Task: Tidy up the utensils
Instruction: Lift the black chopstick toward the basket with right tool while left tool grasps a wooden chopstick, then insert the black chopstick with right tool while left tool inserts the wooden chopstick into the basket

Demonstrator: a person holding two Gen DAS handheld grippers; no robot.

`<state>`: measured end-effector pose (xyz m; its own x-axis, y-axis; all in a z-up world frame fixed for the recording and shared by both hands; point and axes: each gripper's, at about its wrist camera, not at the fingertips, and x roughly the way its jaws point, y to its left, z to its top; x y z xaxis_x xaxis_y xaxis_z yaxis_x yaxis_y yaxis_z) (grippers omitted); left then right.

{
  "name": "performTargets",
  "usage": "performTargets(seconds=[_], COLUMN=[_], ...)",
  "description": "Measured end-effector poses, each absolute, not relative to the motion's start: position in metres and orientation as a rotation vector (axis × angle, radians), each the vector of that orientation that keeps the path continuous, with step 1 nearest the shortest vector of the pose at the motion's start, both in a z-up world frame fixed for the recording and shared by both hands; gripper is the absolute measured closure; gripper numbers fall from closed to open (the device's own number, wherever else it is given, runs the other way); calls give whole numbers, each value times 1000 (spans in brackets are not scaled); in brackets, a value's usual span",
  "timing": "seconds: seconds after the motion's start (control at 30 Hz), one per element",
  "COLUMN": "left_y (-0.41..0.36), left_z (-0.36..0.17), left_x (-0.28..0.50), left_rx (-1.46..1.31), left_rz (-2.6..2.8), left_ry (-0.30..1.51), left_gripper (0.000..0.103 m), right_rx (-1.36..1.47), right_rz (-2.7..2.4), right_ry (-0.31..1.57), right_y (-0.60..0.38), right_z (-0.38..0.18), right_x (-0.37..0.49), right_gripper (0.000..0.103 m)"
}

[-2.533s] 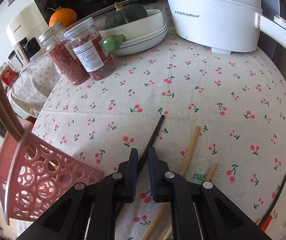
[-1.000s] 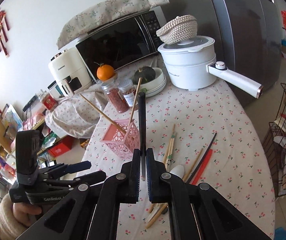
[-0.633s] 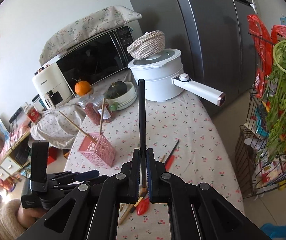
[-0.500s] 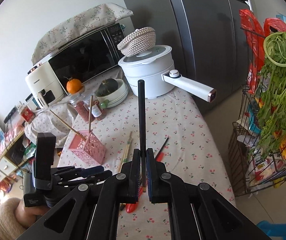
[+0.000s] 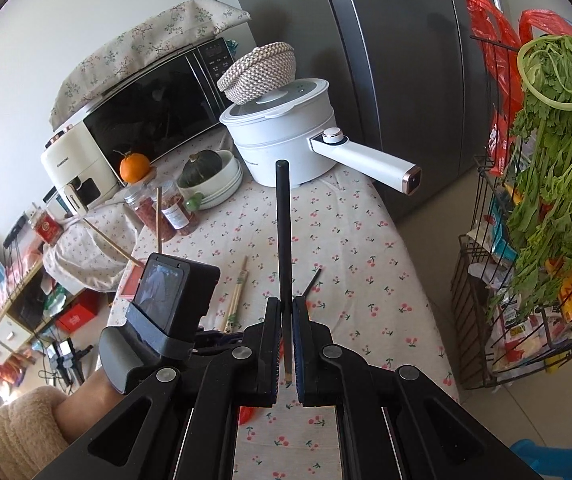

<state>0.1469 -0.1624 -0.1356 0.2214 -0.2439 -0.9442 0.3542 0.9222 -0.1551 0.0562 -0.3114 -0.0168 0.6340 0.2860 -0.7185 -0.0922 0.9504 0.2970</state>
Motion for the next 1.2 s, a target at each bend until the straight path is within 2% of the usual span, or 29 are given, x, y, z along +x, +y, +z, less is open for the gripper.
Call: performTargets(seconds=[0.23, 0.47, 1.2], left_y=[-172, -173, -2], left_z=[-151, -146, 35], left_x=[159, 153, 65], left_rx=[142, 170, -127], left_rz=[-363, -360, -333], left_ry=[1345, 1302, 672], left_gripper=[95, 96, 96], right_rx=[241, 237, 251], right_rz=[215, 204, 320], right_ry=[867, 876, 714], right_y=[-309, -307, -239], right_z=[-19, -20, 28], right_x=[58, 60, 55], right_gripper=[97, 97, 97])
